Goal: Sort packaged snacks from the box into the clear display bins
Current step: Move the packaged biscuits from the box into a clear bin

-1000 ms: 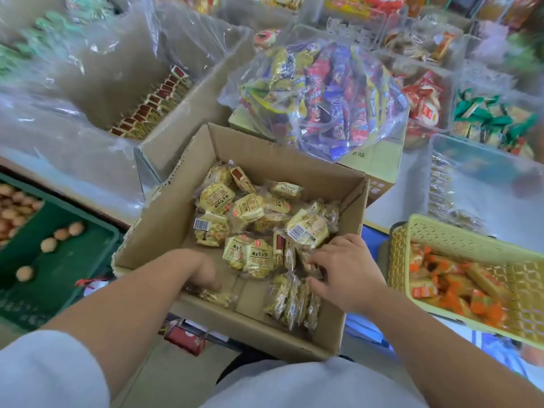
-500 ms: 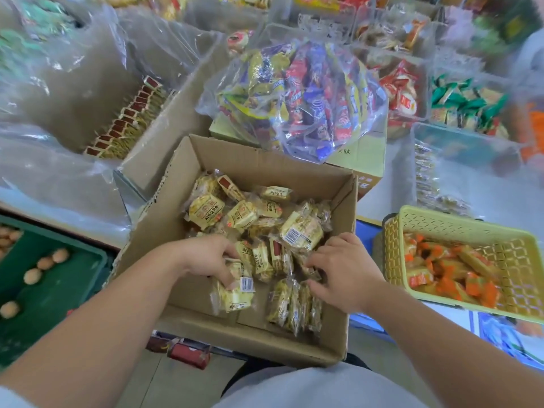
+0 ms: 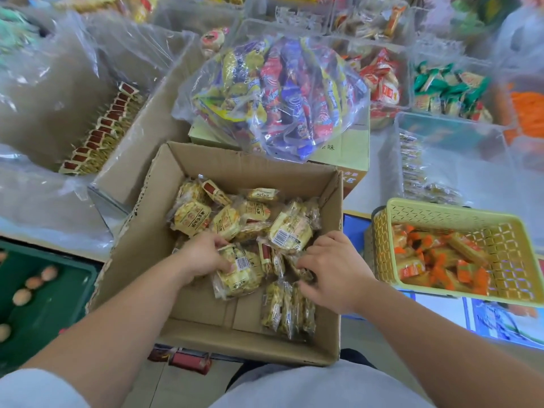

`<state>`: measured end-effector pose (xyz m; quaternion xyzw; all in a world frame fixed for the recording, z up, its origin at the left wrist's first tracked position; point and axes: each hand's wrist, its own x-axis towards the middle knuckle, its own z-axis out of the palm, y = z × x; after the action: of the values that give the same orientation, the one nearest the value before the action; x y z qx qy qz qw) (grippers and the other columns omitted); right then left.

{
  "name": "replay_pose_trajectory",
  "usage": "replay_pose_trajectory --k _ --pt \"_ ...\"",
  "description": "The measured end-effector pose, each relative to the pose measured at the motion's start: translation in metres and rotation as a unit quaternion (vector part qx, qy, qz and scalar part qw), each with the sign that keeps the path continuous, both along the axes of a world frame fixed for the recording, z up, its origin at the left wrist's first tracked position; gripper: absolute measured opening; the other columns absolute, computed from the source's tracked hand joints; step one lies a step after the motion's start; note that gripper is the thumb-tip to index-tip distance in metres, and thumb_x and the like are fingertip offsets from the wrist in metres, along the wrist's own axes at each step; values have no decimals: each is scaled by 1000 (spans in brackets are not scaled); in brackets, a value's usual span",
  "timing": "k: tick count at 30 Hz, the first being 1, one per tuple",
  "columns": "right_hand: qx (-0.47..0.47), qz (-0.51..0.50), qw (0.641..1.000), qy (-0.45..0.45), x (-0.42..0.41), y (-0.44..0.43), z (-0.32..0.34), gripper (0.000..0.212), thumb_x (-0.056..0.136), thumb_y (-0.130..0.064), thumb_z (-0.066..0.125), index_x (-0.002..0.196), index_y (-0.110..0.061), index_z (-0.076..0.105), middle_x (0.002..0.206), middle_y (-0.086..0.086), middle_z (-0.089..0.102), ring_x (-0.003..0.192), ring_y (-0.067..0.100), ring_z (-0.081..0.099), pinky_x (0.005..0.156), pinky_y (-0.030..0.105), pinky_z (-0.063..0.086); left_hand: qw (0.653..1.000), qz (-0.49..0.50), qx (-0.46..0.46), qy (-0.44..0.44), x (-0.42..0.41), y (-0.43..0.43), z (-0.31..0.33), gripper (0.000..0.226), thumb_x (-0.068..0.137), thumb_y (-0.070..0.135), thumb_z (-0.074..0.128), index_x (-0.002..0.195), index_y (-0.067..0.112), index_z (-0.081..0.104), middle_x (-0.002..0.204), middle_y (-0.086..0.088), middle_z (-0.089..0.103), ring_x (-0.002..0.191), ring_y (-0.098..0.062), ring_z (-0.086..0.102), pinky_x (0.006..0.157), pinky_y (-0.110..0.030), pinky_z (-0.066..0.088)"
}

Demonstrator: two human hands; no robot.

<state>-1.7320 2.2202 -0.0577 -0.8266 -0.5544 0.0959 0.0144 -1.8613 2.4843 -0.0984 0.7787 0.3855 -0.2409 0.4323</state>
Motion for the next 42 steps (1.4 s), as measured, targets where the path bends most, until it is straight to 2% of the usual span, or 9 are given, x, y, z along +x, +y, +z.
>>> replay_pose_trajectory --k 3,6,11,15,20,26,33,38,42 --pt "2 2 1000 5 0 0 1 34 84 -54 44 84 -33 71 70 -15 60 80 15 53 95 39 38 998 13 59 7 -1 -16 -24 70 65 21 97 128 17 67 122 -3 63 100 -21 64 78 -31 56" --pt "-9 6 1000 -1 1 1 -1 39 85 -56 41 85 -33 72 72 -14 61 82 16 53 97 38 36 990 -9 136 23 1 -23 -34 63 60 42 96 111 29 61 123 1 44 111 -24 54 97 -41 53" --pt "-7 8 1000 -5 2 0 -5 39 84 -57 41 82 -32 71 71 -13 60 81 16 51 96 37 35 997 78 14 27 4 -31 -40 98 68 37 95 150 25 43 143 -8 55 107 -24 59 77 -29 52" --pt "7 5 1000 -3 2 0 -6 37 83 -58 44 80 -32 70 69 -13 57 79 16 51 94 38 36 988 133 -56 50 11 -37 -35 82 80 27 87 149 13 46 105 -1 59 80 -16 60 49 -23 48" --pt "3 8 1000 -6 2 0 -6 37 84 -58 42 76 -30 66 66 -12 54 76 17 50 93 41 38 986 112 -72 103 14 -36 -38 51 80 27 87 112 -4 62 95 -18 73 66 -26 64 57 -31 53" --pt "7 6 1000 -8 1 0 -3 35 84 -56 43 69 -29 59 62 -12 49 72 18 47 92 41 39 984 69 -113 122 13 -40 -39 48 82 36 82 117 13 60 108 -12 66 84 -26 66 60 -35 60" --pt "8 6 1000 -10 1 0 -2 36 85 -56 42 73 -30 63 63 -12 50 72 17 46 92 40 39 976 59 -146 151 8 -36 -41 53 78 47 79 120 24 57 86 -6 59 63 -17 53 59 -27 48" --pt "8 9 1000 -12 2 1 -2 36 84 -56 42 76 -31 67 64 -13 52 73 16 48 92 39 38 977 37 -142 156 5 -40 -41 77 84 52 76 146 19 46 135 -17 59 111 -36 61 78 -51 60" --pt "13 10 1000 -7 1 -1 -3 37 84 -57 43 82 -33 70 68 -14 57 76 15 50 93 40 38 976 62 -164 132 4 -40 -33 82 84 36 80 153 19 38 142 -19 52 107 -40 65 66 -58 63"
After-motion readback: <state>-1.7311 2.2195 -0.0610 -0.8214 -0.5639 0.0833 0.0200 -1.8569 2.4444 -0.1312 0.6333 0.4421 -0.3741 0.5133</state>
